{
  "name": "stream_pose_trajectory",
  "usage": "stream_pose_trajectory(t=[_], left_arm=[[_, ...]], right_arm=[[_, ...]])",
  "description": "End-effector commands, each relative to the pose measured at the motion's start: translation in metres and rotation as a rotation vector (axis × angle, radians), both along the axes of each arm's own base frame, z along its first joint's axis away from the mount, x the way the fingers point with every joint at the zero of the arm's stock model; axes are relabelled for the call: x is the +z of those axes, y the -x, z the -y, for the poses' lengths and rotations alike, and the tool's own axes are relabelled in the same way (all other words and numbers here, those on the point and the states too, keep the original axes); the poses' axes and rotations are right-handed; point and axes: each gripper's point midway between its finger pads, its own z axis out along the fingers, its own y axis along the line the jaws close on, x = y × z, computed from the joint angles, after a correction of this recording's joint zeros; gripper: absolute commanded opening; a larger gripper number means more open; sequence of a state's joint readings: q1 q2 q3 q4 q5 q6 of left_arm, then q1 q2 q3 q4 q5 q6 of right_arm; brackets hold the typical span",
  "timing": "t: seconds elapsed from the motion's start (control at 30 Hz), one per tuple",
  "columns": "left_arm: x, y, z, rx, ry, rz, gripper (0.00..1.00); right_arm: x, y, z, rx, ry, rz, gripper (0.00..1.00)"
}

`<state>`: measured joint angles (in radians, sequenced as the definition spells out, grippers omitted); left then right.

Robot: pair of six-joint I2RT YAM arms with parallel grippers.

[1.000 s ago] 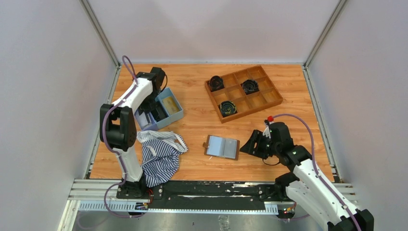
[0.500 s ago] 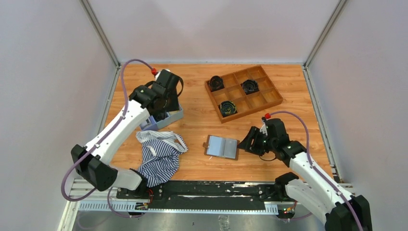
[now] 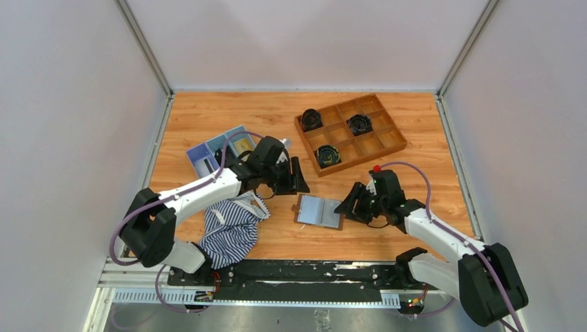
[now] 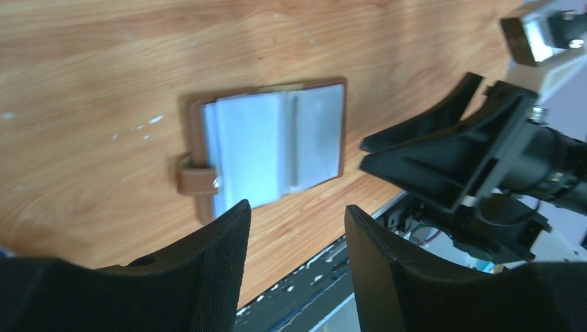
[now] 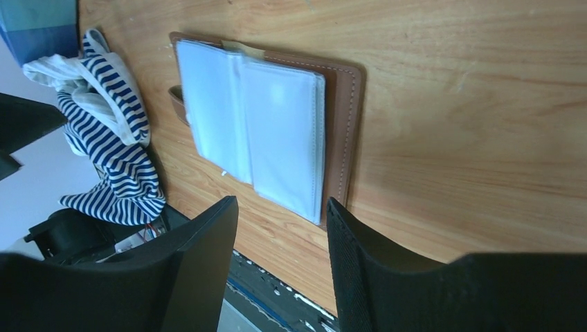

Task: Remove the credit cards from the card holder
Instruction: Remove the credit card from the card holder.

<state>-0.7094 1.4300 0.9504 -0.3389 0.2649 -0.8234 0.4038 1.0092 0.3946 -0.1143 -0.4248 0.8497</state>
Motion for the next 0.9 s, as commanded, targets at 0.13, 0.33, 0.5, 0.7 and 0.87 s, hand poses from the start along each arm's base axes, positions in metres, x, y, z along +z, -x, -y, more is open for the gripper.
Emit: stream_pose_trajectory(t=[0.13,0.33,0.5,0.7,0.87], left_arm=[[-0.039,0.001,0.026,-0.067,0.058,-0.071,0.54],[-0.068,0.003,0.026,-0.063,0.032,-0.119,0.5],[-0.073,0.003,0.026,-0.067,0.021,-0.127,0.5],[-0.078,0.005,0.027,-0.077,0.023,-0.143,0.5],[-0.082,0.007,0.028,-0.083,0.029,-0.152,0.49]], right_arm=[[-0.014,0.006,-0.011,0.04,-0.035,-0.038,0.53],[-0.019,0.009,-0.011,0.045,-0.022,-0.05,0.53],[-0.019,0.006,-0.015,0.057,-0.033,-0.035,0.53],[-0.023,0.005,-0.02,0.068,-0.042,-0.045,0.52],[-0.022,0.004,-0.025,0.077,-0.052,-0.04,0.5]])
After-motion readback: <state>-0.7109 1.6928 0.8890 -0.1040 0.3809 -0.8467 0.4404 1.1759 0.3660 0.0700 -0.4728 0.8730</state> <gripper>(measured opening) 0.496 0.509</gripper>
